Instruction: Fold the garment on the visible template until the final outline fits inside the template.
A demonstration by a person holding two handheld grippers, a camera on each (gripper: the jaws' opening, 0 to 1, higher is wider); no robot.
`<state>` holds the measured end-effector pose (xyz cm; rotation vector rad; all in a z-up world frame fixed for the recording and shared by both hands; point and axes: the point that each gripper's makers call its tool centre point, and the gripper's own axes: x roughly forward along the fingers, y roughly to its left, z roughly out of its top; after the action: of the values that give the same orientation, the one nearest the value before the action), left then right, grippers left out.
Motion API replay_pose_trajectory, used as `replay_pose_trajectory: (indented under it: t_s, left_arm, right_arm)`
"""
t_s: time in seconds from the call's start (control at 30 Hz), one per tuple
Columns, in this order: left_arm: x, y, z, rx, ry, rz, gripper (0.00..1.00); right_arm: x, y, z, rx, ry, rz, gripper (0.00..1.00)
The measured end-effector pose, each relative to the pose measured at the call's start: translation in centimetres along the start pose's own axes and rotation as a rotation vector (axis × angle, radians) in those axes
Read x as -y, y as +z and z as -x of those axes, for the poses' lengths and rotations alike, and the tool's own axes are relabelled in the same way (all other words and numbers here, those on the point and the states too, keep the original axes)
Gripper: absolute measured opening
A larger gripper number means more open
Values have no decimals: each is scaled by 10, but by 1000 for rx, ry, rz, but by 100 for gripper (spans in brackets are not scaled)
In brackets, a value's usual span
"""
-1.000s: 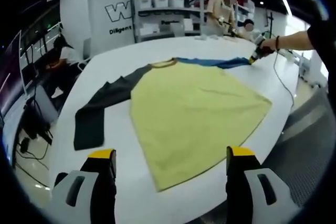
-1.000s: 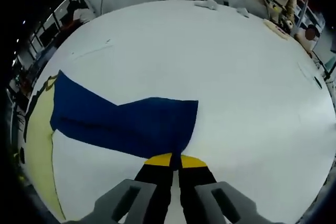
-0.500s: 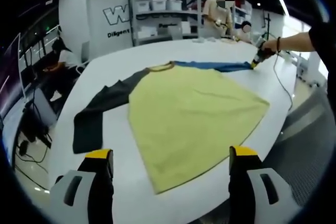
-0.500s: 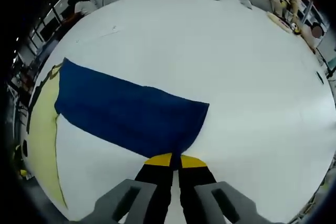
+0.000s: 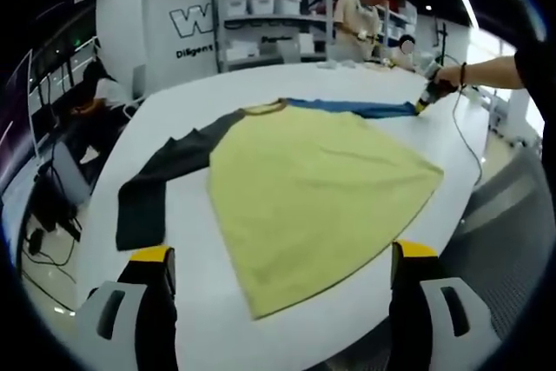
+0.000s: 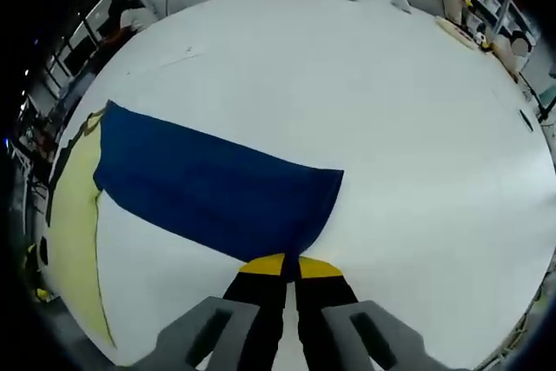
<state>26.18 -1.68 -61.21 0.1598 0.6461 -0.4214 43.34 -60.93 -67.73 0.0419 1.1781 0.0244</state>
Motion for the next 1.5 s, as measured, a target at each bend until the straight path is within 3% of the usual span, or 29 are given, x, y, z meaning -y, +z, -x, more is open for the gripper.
replay_pose_trajectory:
  t_s: [0.3, 0.8, 1.2, 1.5]
  left_arm:
    - [2, -1, 0, -3, -7, -5, 99]
    - [1, 0, 2, 5, -4, -2, 99]
    - [2, 2, 2, 23, -11, 5, 99]
    - [3, 4, 3, 31, -17, 6, 99]
  right_arm:
    - [3, 13, 10, 46, 3, -38, 0]
    - [-31, 31, 38, 95, 38, 25, 0]
    - [-78, 50, 51, 123, 125, 31, 0]
    - [-123, 61, 54, 138, 186, 80, 0]
